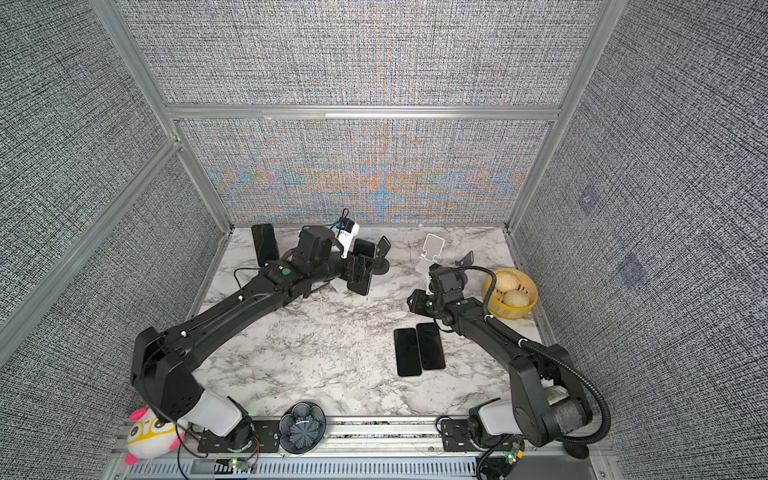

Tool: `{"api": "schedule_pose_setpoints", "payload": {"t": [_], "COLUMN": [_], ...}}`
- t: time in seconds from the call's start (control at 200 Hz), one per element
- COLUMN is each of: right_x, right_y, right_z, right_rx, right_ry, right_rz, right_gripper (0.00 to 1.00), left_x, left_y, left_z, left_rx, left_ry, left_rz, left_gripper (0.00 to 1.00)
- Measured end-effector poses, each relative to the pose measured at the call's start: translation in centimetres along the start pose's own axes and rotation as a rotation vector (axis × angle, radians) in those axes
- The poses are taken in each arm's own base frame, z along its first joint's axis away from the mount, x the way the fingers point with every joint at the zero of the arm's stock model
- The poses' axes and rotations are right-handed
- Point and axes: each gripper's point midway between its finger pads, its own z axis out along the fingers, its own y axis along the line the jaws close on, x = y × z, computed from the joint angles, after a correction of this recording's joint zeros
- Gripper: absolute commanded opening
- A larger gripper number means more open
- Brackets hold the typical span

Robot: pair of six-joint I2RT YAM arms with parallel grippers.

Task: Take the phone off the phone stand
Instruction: 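Lower the teal-edged phone flat beside the row of phones with the left gripper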

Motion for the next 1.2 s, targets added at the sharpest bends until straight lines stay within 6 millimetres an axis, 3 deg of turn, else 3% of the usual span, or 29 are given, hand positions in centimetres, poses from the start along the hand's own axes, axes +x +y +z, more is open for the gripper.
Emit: {"api": "schedule_pose_setpoints", "payload": {"t": [0.095,0.27,0.675,0.81,1.2], "right_x": [0.0,0.2,0.8,0.9,1.3], "right_y": [-0.2,-0.4,-1.3,-1.5,-2.5], "right_z": [0.0,-0.4,-2.7,-3.7,-5.1], "right_rx": [0.009,0.018,0.072,0.091,0.147], "right_ry": [-0.001,0.004,-0.004,-0.012,-0.012], "right_rz": [-0.006,-0.015,-0.05,-0.06,-0.091], "right_gripper": [0.46,0.46,0.47,0.47,0.47], "left_x": [3.2,8.9,20.0,21.9,24.6], "left_y": [1.1,1.0,-0.6,-1.5,-1.5], "left_z": [-0.3,-0.6,0.7,2.1,4.3], "left_rx": [-0.085,-0.186,-0.433,-0.486,-0.558], "left_ry": [0.047,0.19,0.461,0.524,0.6], "left_rz": [-0.126,-0.298,-0.507,-0.511,-0.508], "left_gripper": [0.05,0.0,0.04,0.04,0.08]}}
